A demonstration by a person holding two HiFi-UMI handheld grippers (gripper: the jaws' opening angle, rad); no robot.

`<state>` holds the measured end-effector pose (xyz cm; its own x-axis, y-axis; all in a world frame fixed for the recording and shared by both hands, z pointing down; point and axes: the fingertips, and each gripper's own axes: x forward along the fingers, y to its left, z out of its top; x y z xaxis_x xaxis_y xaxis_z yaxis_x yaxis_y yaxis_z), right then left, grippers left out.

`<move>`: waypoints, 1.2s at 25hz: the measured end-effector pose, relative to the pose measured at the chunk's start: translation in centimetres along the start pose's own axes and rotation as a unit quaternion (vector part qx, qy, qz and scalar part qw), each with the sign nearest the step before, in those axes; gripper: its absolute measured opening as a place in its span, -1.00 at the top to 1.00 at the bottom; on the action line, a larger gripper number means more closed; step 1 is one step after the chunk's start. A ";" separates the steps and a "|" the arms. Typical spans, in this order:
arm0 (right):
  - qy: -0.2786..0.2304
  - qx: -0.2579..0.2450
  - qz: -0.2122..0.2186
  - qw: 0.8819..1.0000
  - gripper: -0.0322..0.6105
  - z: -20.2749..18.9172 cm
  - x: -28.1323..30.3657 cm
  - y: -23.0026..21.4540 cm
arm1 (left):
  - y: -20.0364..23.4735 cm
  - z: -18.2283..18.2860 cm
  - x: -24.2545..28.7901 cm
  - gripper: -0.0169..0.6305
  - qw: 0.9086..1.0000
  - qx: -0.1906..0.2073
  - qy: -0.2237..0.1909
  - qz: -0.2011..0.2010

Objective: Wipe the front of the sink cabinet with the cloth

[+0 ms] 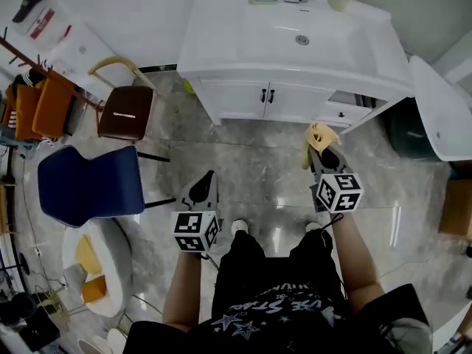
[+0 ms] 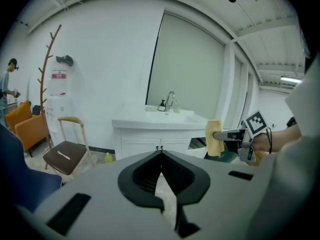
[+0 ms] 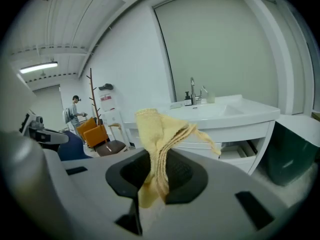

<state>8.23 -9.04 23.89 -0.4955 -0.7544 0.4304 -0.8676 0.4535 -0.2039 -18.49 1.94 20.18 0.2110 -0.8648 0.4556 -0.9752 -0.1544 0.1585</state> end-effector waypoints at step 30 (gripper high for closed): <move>-0.059 -0.014 -0.061 0.996 0.65 -14.0 17.4 -11.9 | 4.0 -11.5 26.2 0.90 0.995 0.058 -0.029 -0.075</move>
<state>10.57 -20.92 46.10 -0.3886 -0.8548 0.3441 -0.9213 0.3659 -0.1315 -16.06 -15.82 42.85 0.3529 -0.8542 0.3818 -0.9352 -0.3342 0.1168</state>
